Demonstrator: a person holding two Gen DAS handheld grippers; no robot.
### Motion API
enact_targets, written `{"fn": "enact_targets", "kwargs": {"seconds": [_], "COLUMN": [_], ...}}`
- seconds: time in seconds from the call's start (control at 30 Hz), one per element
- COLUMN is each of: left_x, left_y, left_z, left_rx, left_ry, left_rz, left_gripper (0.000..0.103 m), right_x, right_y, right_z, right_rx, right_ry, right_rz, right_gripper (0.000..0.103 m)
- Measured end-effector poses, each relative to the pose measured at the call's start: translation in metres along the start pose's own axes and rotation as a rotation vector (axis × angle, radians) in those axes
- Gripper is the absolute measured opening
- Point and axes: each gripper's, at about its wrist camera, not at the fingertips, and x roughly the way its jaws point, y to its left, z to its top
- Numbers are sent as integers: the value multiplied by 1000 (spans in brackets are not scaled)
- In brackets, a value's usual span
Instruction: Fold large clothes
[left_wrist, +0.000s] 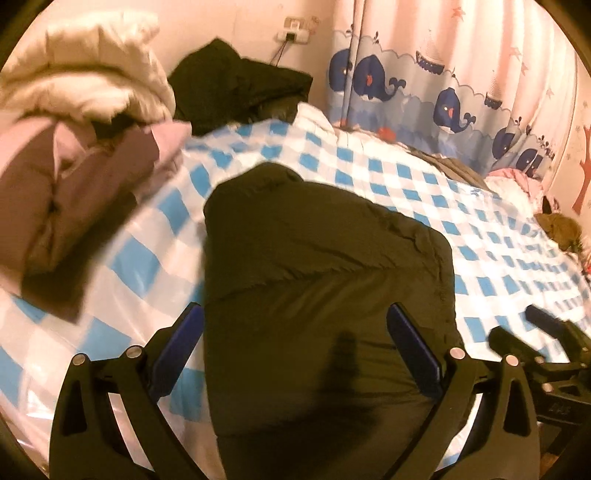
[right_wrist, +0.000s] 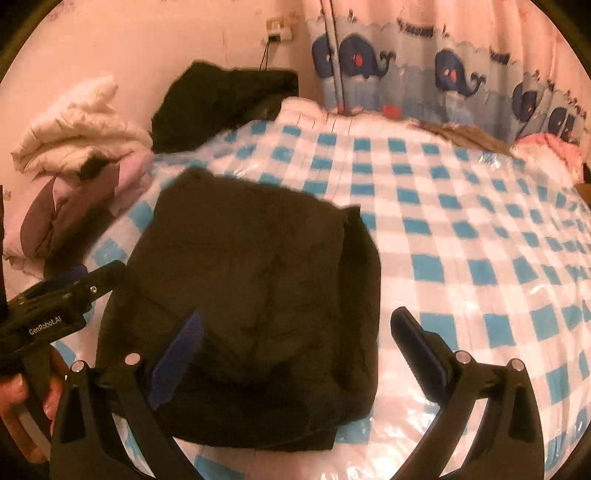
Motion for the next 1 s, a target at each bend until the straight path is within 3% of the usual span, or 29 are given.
{"fn": "enact_targets", "kwargs": {"seconds": [0.07, 0.17, 0.27, 1.0], "left_x": [-3, -4, 0, 6], "left_y": [-2, -4, -6, -13], "left_z": [0, -1, 0, 0], "left_rx": [8, 27, 46, 56], "left_ry": [-7, -11, 4, 19], "left_rz": [10, 42, 62, 70], "left_gripper": [95, 95, 95, 95], "right_x": [-11, 12, 10, 19], "right_y": [-2, -5, 0, 13], "right_z": [-2, 1, -4, -6], "right_rx": [6, -10, -36, -80], "right_ry": [-58, 40, 12, 49], "right_rz": [-3, -26, -44, -68], "right_gripper": [98, 98, 98, 98]}}
